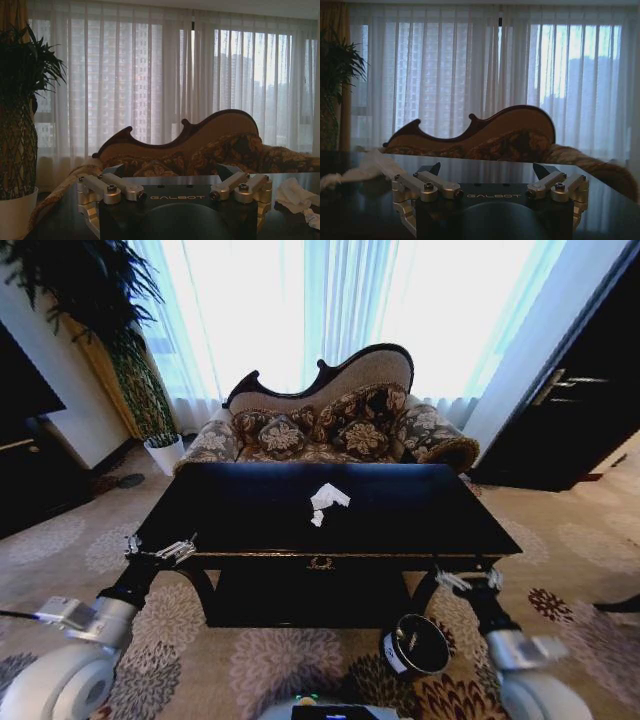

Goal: Move to the front of the table and place the trash on the table into the trash bin.

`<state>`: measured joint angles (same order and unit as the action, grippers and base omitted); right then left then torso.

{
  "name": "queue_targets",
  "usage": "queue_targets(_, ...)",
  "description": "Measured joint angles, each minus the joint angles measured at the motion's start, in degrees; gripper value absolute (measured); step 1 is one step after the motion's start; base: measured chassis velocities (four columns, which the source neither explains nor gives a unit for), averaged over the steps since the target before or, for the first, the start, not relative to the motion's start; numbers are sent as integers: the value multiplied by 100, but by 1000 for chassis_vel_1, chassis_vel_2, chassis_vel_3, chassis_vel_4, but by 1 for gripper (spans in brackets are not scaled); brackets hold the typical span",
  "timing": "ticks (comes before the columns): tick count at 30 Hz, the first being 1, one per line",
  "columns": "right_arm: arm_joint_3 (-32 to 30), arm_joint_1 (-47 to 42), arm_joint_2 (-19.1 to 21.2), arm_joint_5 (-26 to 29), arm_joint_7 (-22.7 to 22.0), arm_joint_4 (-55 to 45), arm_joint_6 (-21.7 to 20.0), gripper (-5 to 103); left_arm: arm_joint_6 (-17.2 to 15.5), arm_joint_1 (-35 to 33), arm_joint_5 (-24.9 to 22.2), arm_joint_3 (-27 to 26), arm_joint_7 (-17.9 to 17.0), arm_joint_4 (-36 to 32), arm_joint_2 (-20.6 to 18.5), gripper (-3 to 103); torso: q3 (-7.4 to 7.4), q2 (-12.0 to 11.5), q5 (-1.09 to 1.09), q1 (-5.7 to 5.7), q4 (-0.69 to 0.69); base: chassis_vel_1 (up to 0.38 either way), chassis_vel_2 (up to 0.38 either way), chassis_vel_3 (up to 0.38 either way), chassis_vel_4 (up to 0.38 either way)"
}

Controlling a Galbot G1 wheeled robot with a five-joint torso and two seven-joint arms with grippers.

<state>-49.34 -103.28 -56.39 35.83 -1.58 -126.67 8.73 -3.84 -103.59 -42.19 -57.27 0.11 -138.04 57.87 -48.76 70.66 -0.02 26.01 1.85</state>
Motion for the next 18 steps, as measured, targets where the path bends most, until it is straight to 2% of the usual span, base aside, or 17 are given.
queue_targets(4, 19, 212, 470, 737, -276, -211, -621, 100, 0, 0, 0, 0, 0, 0, 0, 100, 0, 0, 1, 0, 2, 0, 0, 0, 0)
queue_targets(6, 19, 257, 534, 844, -319, -239, -712, 100, 0, 0, 0, 0, 0, 0, 0, 100, 0, 0, 1, 0, 2, 0, 0, 0, 0)
queue_targets(9, 100, 633, 947, 1380, -752, -350, -1412, 100, 0, 0, 0, 0, 0, 0, 0, 100, 0, 0, 0, 0, 2, 0, 0, 0, 0)
queue_targets(10, 100, 633, 947, 1380, -752, -350, -1412, 100, 0, 0, 0, 0, 0, 0, 0, 100, 0, 0, 0, 0, 2, 0, 0, 0, 0)
queue_targets(13, 310, 1175, 1383, 1854, -1157, -399, -1926, 100, 0, 0, 0, 0, 0, 0, 0, 100, 0, -1, 1, 0, 0, 0, 0, 0, 0)
queue_targets(15, 450, 1468, 1671, 2043, -1293, -406, -2104, 100, 0, 0, 0, 0, 0, 0, 0, 100, 0, 0, 1, 1, 1, 0, 0, 0, 0)
queue_targets(18, 549, 1667, 1881, 2116, -1362, -397, -2209, 100, 0, 0, 0, 0, 0, 0, 0, 100, 0, -1, 0, 0, 0, 0, 0, 0, 0)
